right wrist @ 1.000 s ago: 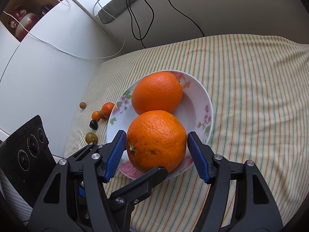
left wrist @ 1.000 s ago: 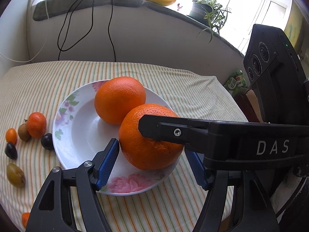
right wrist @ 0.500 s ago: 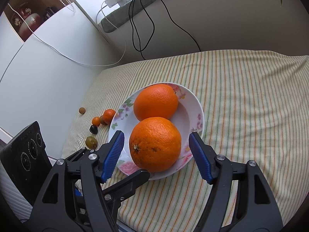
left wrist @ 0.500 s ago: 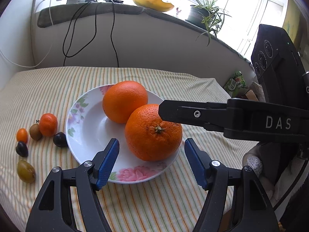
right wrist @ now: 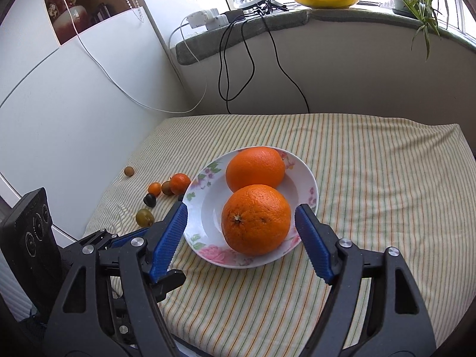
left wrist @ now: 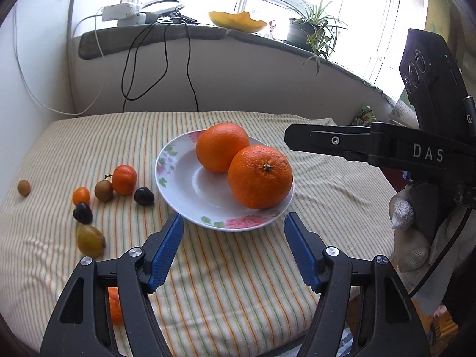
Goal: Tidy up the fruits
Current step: 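Open the right gripper and pull back from the plate, then move the left gripper to the kiwi and close on it, then carry the kiwi with the left gripper onto the plate while the right gripper carries a tangerine there, then open both grippers and pull back from the plate, then grasp the brown kiwi with the left gripper while the right gripper grasps a dark plum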
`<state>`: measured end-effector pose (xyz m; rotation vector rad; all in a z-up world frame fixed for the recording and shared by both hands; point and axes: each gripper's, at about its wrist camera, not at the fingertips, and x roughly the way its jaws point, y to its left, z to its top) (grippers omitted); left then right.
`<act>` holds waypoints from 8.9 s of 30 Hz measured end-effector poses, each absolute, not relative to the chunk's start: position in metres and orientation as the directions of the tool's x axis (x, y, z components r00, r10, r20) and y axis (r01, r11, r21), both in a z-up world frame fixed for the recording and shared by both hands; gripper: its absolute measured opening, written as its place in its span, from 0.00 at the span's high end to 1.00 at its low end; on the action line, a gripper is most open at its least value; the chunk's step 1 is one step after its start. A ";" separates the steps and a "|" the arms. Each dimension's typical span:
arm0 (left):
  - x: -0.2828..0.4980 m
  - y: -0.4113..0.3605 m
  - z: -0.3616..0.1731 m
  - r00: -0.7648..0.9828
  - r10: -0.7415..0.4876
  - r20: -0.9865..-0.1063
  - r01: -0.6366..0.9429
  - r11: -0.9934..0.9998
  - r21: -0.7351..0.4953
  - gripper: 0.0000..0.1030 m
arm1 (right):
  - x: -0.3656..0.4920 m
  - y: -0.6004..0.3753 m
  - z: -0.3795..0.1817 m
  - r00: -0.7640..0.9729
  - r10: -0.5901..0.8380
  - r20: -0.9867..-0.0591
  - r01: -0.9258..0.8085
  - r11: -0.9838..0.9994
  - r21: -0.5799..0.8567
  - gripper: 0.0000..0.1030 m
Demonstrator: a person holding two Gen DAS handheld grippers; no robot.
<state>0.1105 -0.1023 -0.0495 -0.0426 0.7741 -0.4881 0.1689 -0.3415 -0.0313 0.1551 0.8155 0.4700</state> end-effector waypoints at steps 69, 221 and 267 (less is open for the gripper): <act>0.164 0.034 -0.116 0.535 -0.463 -0.707 0.232 0.885 -0.404 0.72 | 0.114 -0.149 -0.119 0.356 0.556 -0.751 -0.682 0.705 0.198 0.53; 0.167 0.101 -0.071 0.714 -0.226 -0.663 0.084 0.967 -0.240 0.57 | 0.127 -0.179 -0.053 0.507 0.543 -0.669 -0.645 0.754 0.124 0.38; 0.250 0.127 -0.121 0.648 -0.041 -0.760 -0.046 0.995 -0.094 0.75 | 0.199 -0.108 -0.118 0.395 0.498 -0.773 -0.616 0.767 0.179 0.72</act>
